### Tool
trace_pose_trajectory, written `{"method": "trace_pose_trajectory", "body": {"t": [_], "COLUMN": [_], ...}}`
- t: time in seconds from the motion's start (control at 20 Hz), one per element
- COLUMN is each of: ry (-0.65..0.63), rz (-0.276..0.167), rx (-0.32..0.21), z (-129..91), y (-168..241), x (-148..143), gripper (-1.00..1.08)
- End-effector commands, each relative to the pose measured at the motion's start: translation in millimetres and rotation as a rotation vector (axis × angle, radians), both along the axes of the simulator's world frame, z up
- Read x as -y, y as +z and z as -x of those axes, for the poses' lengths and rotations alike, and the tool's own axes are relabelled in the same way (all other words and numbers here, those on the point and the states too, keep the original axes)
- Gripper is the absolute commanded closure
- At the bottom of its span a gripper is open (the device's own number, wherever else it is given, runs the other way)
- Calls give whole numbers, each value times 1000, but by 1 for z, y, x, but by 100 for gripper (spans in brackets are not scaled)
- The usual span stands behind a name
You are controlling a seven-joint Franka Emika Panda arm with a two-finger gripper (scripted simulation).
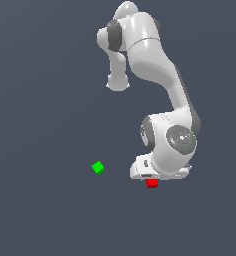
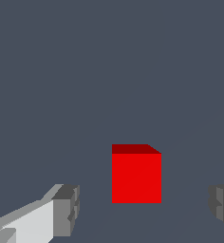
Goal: Stack the red cube on top of the green cube.
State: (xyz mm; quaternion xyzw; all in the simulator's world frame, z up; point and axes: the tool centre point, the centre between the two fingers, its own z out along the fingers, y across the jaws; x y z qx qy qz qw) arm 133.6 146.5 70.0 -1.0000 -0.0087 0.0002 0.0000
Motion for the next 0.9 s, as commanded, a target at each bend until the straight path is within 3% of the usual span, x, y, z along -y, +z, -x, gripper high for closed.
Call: {"method": "trace_pose_trajectory", "body": {"t": [0.0,0.85], "ry": [0,0], "rz": [0,0], "rx": [0,0], "z": [0,0], "y": [0,-51], "x": [0,0], "gripper": [-92,-92]}}
